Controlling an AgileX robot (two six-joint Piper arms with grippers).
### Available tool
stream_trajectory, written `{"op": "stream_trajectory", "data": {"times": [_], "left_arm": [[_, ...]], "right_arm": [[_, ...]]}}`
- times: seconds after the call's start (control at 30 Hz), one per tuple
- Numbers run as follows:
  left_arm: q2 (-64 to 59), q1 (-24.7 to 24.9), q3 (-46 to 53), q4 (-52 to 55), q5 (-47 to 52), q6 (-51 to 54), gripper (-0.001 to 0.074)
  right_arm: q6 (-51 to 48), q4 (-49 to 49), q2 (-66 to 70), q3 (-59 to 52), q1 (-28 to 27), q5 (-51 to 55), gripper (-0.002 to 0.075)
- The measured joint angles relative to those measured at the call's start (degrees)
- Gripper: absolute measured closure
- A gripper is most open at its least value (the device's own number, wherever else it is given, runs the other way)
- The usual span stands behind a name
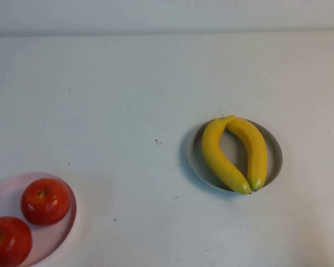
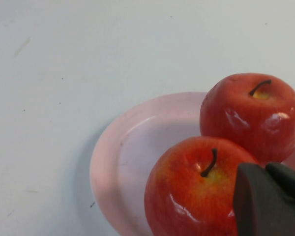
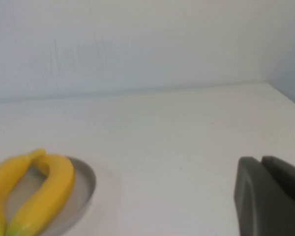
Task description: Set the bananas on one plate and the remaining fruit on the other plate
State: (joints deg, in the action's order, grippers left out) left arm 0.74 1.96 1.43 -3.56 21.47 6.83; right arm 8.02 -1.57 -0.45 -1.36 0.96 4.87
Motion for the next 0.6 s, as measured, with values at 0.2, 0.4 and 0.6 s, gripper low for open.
{"op": "stream_trajectory", "data": {"times": [0.2, 0.4, 0.6], "left_arm": [[0.0, 0.0, 0.0, 0.0, 0.0, 0.0, 0.0733], [0.0, 0.0, 0.0, 0.0, 0.0, 0.0, 0.0733], [0.0, 0.0, 0.0, 0.0, 0.0, 0.0, 0.0733]], "right_arm": [[-11.1, 7.0, -0.1, 0.0, 0.0, 10.2, 0.0741], [-12.3, 7.4, -0.3, 0.0, 0.0, 15.1, 0.0741], [-12.4, 7.6, -0.3, 0.0, 0.0, 15.2, 0.0741]]}}
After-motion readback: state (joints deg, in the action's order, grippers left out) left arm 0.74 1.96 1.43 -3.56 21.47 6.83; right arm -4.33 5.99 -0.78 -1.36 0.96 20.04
